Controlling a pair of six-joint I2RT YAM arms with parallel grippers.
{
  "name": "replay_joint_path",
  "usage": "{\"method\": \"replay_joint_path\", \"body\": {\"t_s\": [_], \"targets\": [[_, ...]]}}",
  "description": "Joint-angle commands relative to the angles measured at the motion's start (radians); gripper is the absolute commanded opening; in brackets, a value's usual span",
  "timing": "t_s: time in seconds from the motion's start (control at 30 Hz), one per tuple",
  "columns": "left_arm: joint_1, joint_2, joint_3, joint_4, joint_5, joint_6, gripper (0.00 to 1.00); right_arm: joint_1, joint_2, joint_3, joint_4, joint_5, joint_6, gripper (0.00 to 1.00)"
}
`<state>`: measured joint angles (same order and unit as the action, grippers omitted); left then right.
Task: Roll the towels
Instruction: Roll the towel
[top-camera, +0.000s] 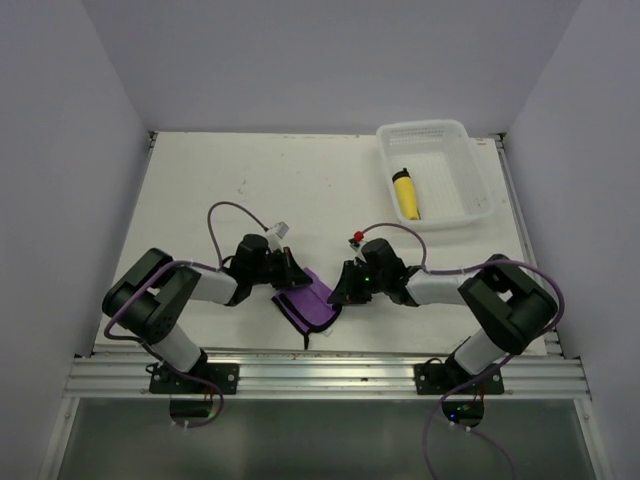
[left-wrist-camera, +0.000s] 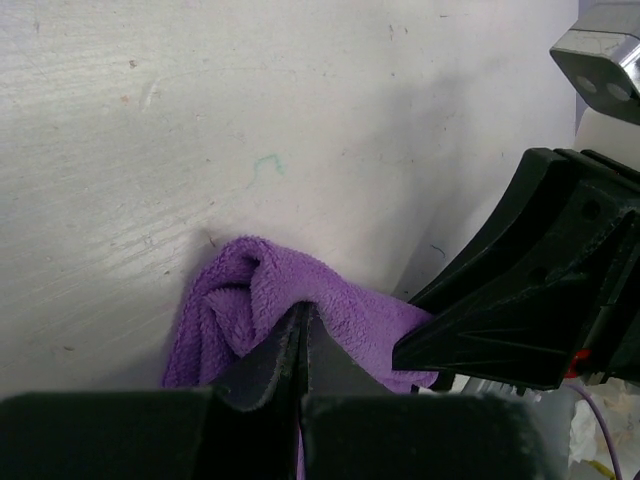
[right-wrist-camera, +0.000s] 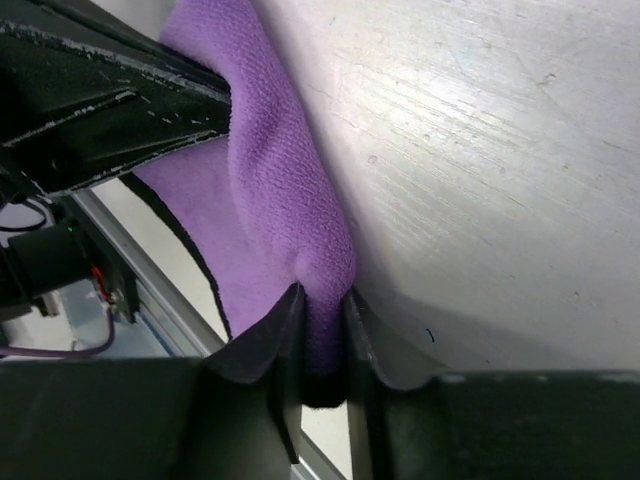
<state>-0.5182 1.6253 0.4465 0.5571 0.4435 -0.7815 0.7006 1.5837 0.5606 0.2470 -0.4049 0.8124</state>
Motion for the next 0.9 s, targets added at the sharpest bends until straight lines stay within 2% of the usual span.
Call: {"method": "replay_joint_path", "body": {"t_s": [0.0, 0.1, 0.23, 0.33, 0.37, 0.43, 0.57, 0.67, 0.87], "targets": [[0.009, -0.013, -0.019, -0.105, -0.065, 0.042, 0.00, 0.046, -0.027, -0.004, -0.046, 0.072, -0.065, 0.12], [0.010, -0.056, -0.002, -0.149, -0.068, 0.039, 0.00, 0.094, -0.091, 0.002, -0.098, 0.164, -0.126, 0.00], [0.032, -0.174, -0.008, -0.256, -0.103, 0.010, 0.05, 0.198, -0.169, -0.008, -0.155, 0.387, -0.177, 0.00], [0.056, -0.281, -0.026, -0.302, -0.111, -0.016, 0.08, 0.267, -0.228, -0.005, -0.209, 0.491, -0.212, 0.00], [0.058, -0.315, -0.022, -0.313, -0.109, -0.021, 0.08, 0.289, -0.246, 0.001, -0.244, 0.573, -0.235, 0.00], [0.060, -0.334, -0.012, -0.341, -0.095, -0.019, 0.08, 0.350, -0.257, 0.021, -0.284, 0.642, -0.260, 0.00], [0.060, -0.351, -0.002, -0.352, -0.077, -0.035, 0.08, 0.456, -0.261, 0.062, -0.369, 0.854, -0.321, 0.00], [0.060, -0.367, -0.009, -0.344, -0.057, -0.056, 0.08, 0.536, -0.234, 0.097, -0.406, 0.940, -0.343, 0.00], [0.060, -0.413, -0.008, -0.338, -0.029, -0.082, 0.08, 0.723, -0.142, 0.171, -0.442, 1.216, -0.364, 0.00]]}}
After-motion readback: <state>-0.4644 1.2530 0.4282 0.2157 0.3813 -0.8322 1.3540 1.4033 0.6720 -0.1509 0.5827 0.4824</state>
